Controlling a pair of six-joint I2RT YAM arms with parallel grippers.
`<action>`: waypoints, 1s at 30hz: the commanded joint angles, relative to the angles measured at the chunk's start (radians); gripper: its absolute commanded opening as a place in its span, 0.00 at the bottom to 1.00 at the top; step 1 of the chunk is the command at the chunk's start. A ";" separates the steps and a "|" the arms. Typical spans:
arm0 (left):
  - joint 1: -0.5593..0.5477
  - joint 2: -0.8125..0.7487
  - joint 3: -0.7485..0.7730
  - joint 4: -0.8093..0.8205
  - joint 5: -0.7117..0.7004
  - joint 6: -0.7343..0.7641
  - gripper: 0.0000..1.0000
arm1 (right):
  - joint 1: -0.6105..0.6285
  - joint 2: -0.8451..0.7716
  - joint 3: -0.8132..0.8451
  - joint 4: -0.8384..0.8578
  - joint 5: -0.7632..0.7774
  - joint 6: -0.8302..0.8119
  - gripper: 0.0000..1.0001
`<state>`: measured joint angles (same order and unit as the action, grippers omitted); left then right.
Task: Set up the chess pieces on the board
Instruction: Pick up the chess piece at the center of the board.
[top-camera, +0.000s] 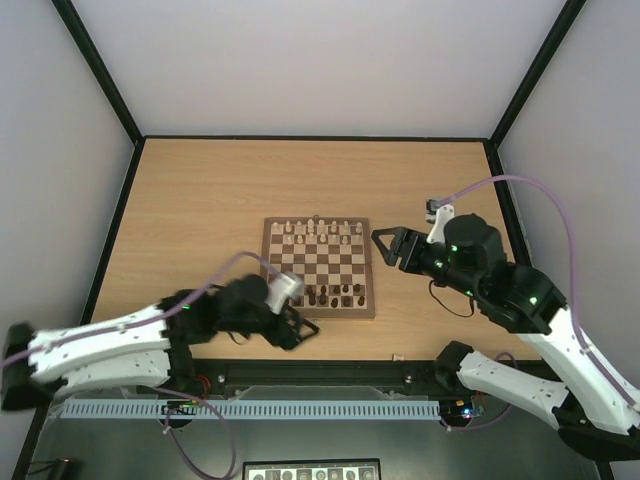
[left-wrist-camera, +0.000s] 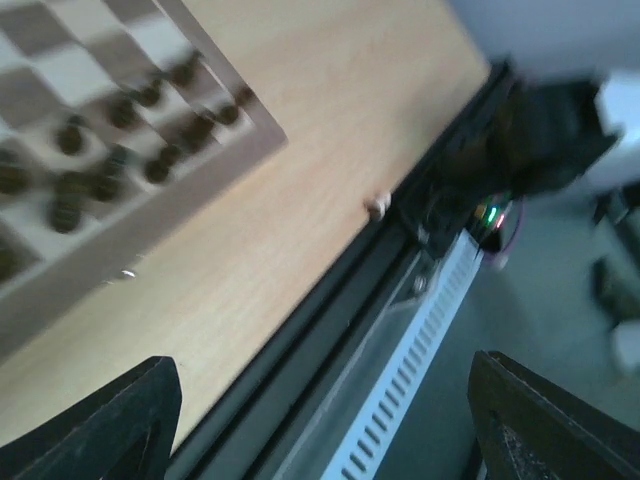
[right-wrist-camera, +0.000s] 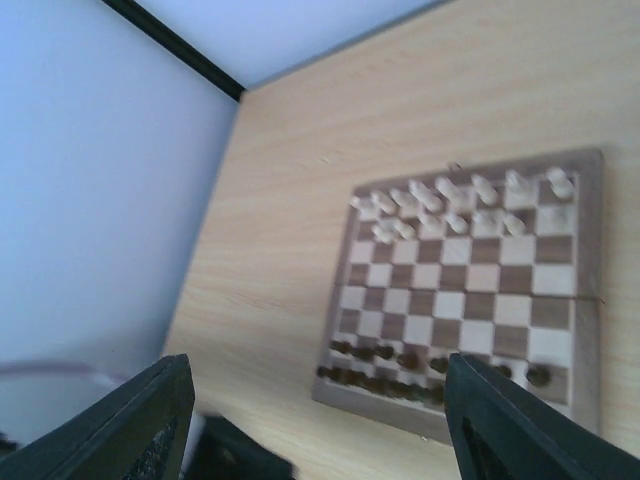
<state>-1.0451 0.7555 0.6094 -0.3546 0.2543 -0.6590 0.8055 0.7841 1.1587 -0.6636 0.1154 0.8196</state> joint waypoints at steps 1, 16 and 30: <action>-0.309 0.310 0.202 -0.084 -0.419 0.006 0.82 | 0.004 -0.014 0.132 -0.070 -0.030 -0.047 0.70; -0.520 0.873 0.453 0.126 -0.538 0.388 0.79 | 0.004 -0.127 0.136 -0.096 -0.138 -0.090 0.70; -0.389 1.117 0.537 0.269 -0.225 0.630 0.40 | 0.004 -0.146 0.084 -0.075 -0.165 -0.116 0.70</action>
<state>-1.4384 1.8469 1.1061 -0.1379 -0.0578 -0.1085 0.8055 0.6476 1.2697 -0.7357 -0.0303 0.7227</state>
